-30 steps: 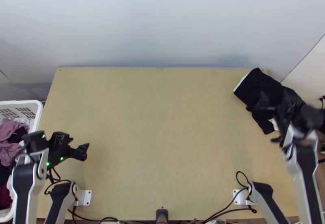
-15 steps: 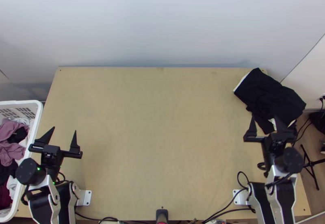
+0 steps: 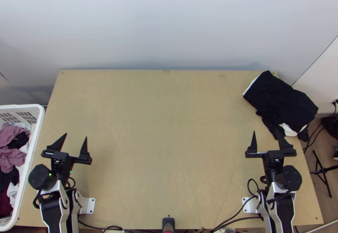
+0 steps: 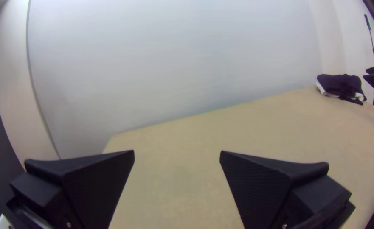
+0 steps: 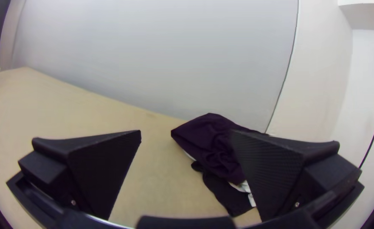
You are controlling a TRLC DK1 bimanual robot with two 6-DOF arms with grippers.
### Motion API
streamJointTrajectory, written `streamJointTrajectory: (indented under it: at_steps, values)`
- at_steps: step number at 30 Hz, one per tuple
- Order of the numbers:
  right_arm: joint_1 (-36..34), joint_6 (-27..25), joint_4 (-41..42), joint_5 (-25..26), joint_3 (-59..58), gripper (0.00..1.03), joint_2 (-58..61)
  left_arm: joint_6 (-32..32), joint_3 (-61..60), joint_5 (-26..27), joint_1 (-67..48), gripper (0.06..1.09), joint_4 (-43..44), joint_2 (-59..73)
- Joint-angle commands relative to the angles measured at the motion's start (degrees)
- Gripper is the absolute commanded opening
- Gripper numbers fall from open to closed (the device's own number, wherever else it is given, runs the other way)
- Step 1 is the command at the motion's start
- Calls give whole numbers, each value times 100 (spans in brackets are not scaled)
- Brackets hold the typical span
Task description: Fold the t-shirt
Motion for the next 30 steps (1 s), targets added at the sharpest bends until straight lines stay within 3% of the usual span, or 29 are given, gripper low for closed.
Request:
streamJointTrajectory:
  at_steps: [1,6,30]
  values:
    - [95,-91,-100,10,-167,98,-82,76,-358,25,-156,104,238,-25]
    - [288,111,-100,10,-167,98,-134,111,-358,17,-182,104,194,-16]
    - [95,111,-100,10,-167,98,-161,146,-340,25,-147,104,124,-16]
